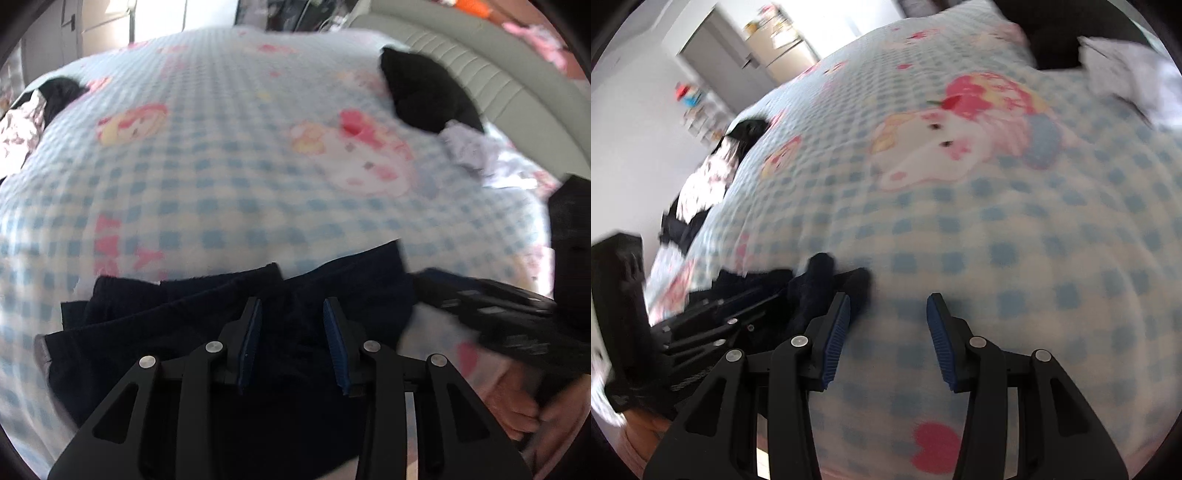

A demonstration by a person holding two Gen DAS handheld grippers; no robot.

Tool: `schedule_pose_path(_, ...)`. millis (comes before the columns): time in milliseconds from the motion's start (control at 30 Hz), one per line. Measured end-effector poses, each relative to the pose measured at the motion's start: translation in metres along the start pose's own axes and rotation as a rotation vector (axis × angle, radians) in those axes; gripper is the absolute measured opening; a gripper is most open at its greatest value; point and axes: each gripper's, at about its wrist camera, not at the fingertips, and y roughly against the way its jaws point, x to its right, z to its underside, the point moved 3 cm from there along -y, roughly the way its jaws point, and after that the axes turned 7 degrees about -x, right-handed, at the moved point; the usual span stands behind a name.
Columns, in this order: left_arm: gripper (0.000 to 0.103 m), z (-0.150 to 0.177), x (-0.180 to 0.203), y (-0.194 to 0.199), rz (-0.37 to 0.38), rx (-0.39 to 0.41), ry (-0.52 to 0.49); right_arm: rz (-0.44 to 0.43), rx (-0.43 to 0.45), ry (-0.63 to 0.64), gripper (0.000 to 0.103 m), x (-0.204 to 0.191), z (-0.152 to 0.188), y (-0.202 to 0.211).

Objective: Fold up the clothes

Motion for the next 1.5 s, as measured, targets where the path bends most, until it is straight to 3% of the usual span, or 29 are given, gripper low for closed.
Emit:
schedule_pose_path(133,0.037,0.001,0.009,0.015,0.030,0.044,0.000,0.023,-0.001,0.065,0.045,-0.014,0.000,-0.008)
schedule_pose_path(233,0.035,0.005,0.006,0.001,0.016,-0.007,-0.002,-0.029,0.001,0.102,0.045,-0.022,0.002,-0.006)
schedule_pose_path(333,0.035,0.013,0.000,-0.016,-0.005,-0.052,0.004,0.007,-0.016,0.139,0.044,-0.028,0.006,-0.010)
schedule_pose_path(500,0.036,0.019,0.001,-0.022,0.001,-0.057,0.003,0.033,-0.059,0.156,0.044,-0.027,0.012,-0.022)
schedule_pose_path(600,0.036,0.018,0.001,-0.030,-0.017,-0.084,-0.003,0.091,-0.124,0.191,0.044,-0.025,0.018,-0.033)
schedule_pose_path(700,0.036,0.017,0.002,-0.033,-0.030,-0.096,-0.015,0.209,-0.130,0.272,0.043,-0.030,0.028,-0.029)
schedule_pose_path(800,0.036,0.016,0.001,-0.032,-0.030,-0.102,-0.026,0.265,-0.139,0.223,0.042,-0.015,0.035,-0.021)
schedule_pose_path(967,0.036,0.014,0.001,-0.012,0.029,-0.034,-0.001,0.109,-0.024,0.051,0.044,0.006,0.029,0.016)
schedule_pose_path(1067,0.036,0.011,0.000,0.000,0.046,0.006,0.029,-0.045,0.029,0.052,0.044,-0.005,0.021,0.025)
schedule_pose_path(1167,0.036,0.011,-0.002,0.007,0.061,0.019,0.054,-0.098,0.018,0.090,0.045,-0.021,0.019,0.016)
schedule_pose_path(1233,0.036,0.013,-0.003,0.008,0.059,0.017,0.050,-0.064,-0.004,0.105,0.046,-0.030,0.019,0.005)
schedule_pose_path(1367,0.036,0.017,-0.003,-0.001,0.057,-0.010,0.051,0.024,-0.090,0.047,0.046,-0.011,0.022,-0.018)
schedule_pose_path(1467,0.036,0.018,-0.003,-0.016,-0.019,-0.074,0.033,0.079,-0.088,0.059,0.045,-0.006,0.025,-0.012)
schedule_pose_path(1500,0.036,0.019,-0.003,-0.019,-0.038,-0.090,0.028,0.113,-0.082,0.074,0.051,-0.005,0.027,-0.009)
